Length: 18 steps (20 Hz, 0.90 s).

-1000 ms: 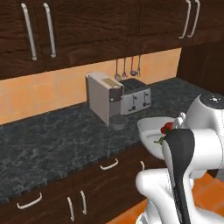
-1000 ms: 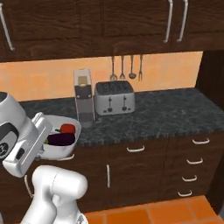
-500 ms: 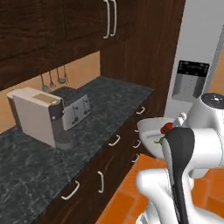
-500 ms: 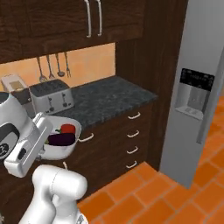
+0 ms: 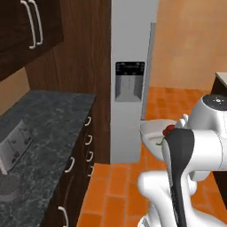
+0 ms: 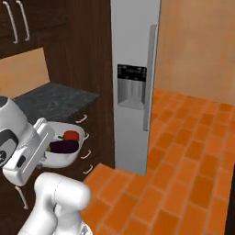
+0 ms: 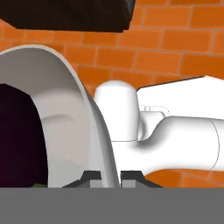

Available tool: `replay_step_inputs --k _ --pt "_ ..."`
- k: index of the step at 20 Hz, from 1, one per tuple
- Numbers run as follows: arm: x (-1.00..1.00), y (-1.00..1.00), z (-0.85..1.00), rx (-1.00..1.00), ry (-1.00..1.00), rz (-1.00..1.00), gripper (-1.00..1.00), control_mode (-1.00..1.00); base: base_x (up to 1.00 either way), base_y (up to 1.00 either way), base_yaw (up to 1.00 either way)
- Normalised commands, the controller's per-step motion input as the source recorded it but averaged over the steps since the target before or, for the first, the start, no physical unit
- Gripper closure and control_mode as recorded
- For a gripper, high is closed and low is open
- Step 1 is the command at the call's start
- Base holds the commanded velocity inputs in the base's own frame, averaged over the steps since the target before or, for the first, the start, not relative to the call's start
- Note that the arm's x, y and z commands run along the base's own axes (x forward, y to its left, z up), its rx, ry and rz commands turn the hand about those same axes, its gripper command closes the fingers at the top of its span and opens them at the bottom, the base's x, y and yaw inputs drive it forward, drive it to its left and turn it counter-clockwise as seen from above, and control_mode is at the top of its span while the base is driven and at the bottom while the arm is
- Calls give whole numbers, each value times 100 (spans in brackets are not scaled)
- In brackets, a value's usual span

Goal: Take the meat container that has the shrimp and place it on the second highest rack of the freezer. Then take the vegetable container that has the eggplant and bell pepper and place it on the highest rack of the freezer.

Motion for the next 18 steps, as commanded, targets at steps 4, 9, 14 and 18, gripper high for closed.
replay_step_inputs --k 4,9,14,18 --pt "0 0 0 0 0 0 100 100 57 -54 -61" --pt "0 0 0 0 0 0 100 100 73 -48 -57" --pt "0 0 0 0 0 0 100 100 96 -33 -36" --pt "0 0 0 0 0 0 100 100 100 -46 -6"
